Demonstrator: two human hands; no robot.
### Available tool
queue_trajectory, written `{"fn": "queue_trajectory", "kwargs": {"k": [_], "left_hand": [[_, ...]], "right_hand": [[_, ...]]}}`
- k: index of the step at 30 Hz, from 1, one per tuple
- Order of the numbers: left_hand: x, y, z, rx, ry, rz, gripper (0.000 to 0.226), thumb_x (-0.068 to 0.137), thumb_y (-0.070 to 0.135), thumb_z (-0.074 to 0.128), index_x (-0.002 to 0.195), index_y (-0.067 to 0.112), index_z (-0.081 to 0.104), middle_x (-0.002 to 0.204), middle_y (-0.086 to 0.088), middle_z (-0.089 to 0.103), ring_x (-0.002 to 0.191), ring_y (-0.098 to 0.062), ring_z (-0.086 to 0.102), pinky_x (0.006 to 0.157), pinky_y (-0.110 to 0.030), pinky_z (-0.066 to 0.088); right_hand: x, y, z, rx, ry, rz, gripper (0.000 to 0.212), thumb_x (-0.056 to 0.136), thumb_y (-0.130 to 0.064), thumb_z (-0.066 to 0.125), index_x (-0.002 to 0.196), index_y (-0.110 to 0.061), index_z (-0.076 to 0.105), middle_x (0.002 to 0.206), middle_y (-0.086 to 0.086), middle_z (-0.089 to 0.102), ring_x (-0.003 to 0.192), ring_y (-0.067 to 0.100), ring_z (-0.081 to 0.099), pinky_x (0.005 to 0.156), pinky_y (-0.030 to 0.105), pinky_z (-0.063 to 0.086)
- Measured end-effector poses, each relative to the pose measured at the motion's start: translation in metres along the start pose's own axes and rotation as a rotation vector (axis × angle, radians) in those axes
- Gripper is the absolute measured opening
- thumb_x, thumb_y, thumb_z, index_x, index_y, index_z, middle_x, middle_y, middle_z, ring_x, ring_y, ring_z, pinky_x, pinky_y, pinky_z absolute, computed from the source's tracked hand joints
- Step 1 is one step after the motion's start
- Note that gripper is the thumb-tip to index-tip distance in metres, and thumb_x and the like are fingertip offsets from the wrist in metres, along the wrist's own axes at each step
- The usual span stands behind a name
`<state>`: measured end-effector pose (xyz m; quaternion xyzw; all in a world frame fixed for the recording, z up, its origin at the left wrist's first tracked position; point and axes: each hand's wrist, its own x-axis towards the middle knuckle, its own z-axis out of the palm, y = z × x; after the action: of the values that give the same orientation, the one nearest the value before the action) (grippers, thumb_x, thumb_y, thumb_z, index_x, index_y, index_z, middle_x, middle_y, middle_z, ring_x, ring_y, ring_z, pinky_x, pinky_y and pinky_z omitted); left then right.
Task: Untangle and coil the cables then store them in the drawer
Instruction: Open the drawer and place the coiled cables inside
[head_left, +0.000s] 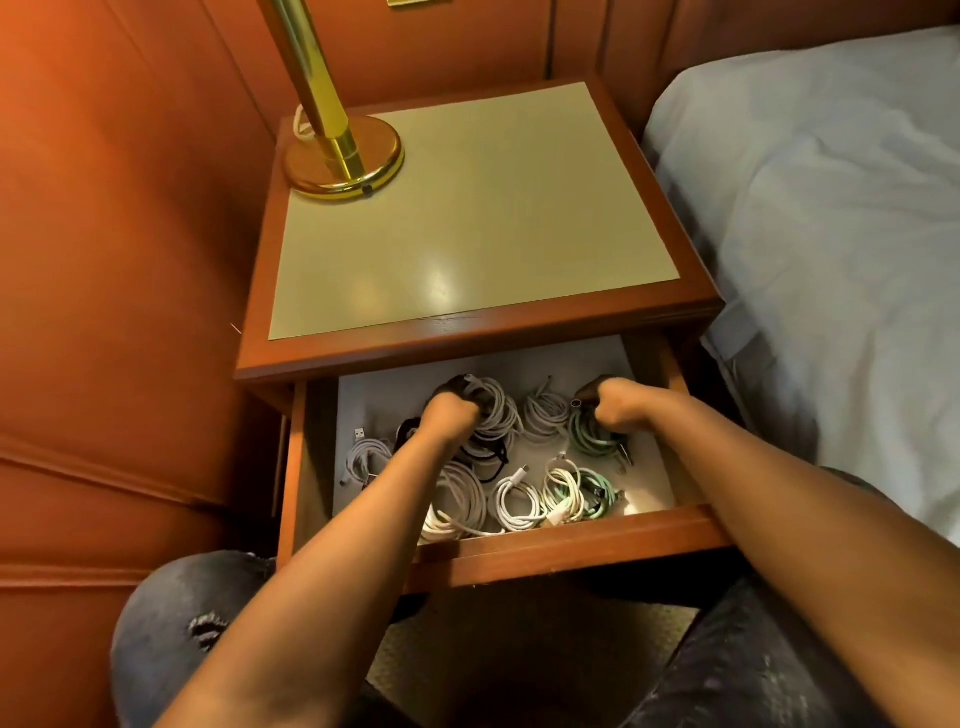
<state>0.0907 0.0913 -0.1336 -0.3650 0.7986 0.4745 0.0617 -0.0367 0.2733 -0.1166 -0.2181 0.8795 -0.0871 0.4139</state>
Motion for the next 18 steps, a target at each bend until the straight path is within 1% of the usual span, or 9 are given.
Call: {"fn": "queue_trajectory", "kwargs": {"k": [3,5,6,8,10,11,13,15,18], "left_hand": [[-0.004,0.001,-0.004,-0.179,-0.014,-0.078,0.023,0.093,-0.001,0.052,0.114,-0.006,0.061,0.070,-0.005,0.054,0.069,-0.021,0.049,0.048,-0.022,0.038],[-0.001,0.002,-0.010,-0.167,0.012,-0.104,0.026,0.093,-0.002,0.051,0.117,-0.005,0.061,0.076,-0.008,0.056,0.057,-0.019,0.047,0.044,-0.021,0.034],[0.001,0.004,-0.012,-0.135,0.007,-0.104,0.029,0.093,-0.001,0.049,0.119,-0.003,0.060,0.083,-0.013,0.059,0.059,-0.024,0.052,0.047,-0.024,0.038],[0.006,0.009,-0.015,-0.033,-0.021,-0.119,0.032,0.096,0.002,0.046,0.127,-0.002,0.057,0.108,-0.024,0.063,0.091,-0.041,0.063,0.063,-0.033,0.047],[0.012,0.015,-0.014,0.082,-0.028,-0.121,0.035,0.100,0.011,0.045,0.132,-0.002,0.051,0.132,-0.022,0.056,0.120,-0.036,0.055,0.081,-0.032,0.046],[0.014,0.019,-0.013,0.154,-0.038,-0.093,0.037,0.101,0.018,0.045,0.133,0.000,0.050,0.136,-0.020,0.053,0.124,-0.034,0.052,0.090,-0.033,0.045],[0.019,0.021,-0.011,0.284,-0.045,-0.055,0.040,0.101,0.029,0.044,0.134,0.007,0.048,0.140,-0.016,0.052,0.125,-0.034,0.051,0.100,-0.035,0.043],[0.020,0.022,-0.010,0.371,-0.070,-0.061,0.039,0.102,0.029,0.041,0.136,0.010,0.047,0.140,-0.015,0.051,0.125,-0.033,0.051,0.099,-0.035,0.041],[0.022,0.015,-0.010,0.475,-0.107,-0.069,0.043,0.100,0.025,0.047,0.140,0.009,0.043,0.141,-0.014,0.050,0.126,-0.032,0.050,0.099,-0.035,0.043]], "right_hand": [[-0.001,0.002,-0.002,0.020,-0.026,-0.001,0.039,0.093,0.002,0.038,0.121,-0.006,0.063,0.116,0.011,0.063,0.095,0.024,0.057,0.065,0.023,0.047],[-0.001,0.002,-0.004,-0.004,-0.017,0.011,0.036,0.094,-0.001,0.039,0.121,-0.003,0.063,0.113,0.013,0.063,0.096,0.027,0.058,0.069,0.025,0.047],[-0.002,0.000,-0.004,-0.017,-0.002,0.021,0.035,0.095,-0.002,0.039,0.122,-0.002,0.062,0.114,0.014,0.063,0.100,0.029,0.058,0.073,0.027,0.045],[0.003,-0.003,-0.005,-0.052,0.029,0.041,0.033,0.097,-0.004,0.040,0.122,0.000,0.060,0.118,0.017,0.061,0.107,0.031,0.058,0.078,0.027,0.042],[0.004,-0.008,-0.005,-0.116,0.025,0.078,0.027,0.100,-0.010,0.038,0.112,0.002,0.060,0.106,0.014,0.059,0.100,0.028,0.057,0.075,0.024,0.041],[0.006,-0.011,-0.005,-0.150,0.011,0.101,0.028,0.102,-0.013,0.036,0.110,0.002,0.058,0.099,0.011,0.055,0.096,0.025,0.056,0.074,0.023,0.041],[0.008,-0.015,-0.003,-0.167,0.026,0.115,0.032,0.102,-0.013,0.035,0.122,0.002,0.055,0.113,0.013,0.056,0.108,0.028,0.054,0.085,0.027,0.042],[0.011,-0.016,0.002,-0.182,0.082,0.074,0.037,0.098,-0.004,0.039,0.132,-0.004,0.053,0.133,0.016,0.054,0.120,0.032,0.053,0.094,0.030,0.044],[0.010,-0.011,0.011,-0.184,0.100,0.037,0.050,0.093,-0.001,0.042,0.141,-0.015,0.049,0.143,0.014,0.048,0.127,0.032,0.049,0.099,0.030,0.043]]}}
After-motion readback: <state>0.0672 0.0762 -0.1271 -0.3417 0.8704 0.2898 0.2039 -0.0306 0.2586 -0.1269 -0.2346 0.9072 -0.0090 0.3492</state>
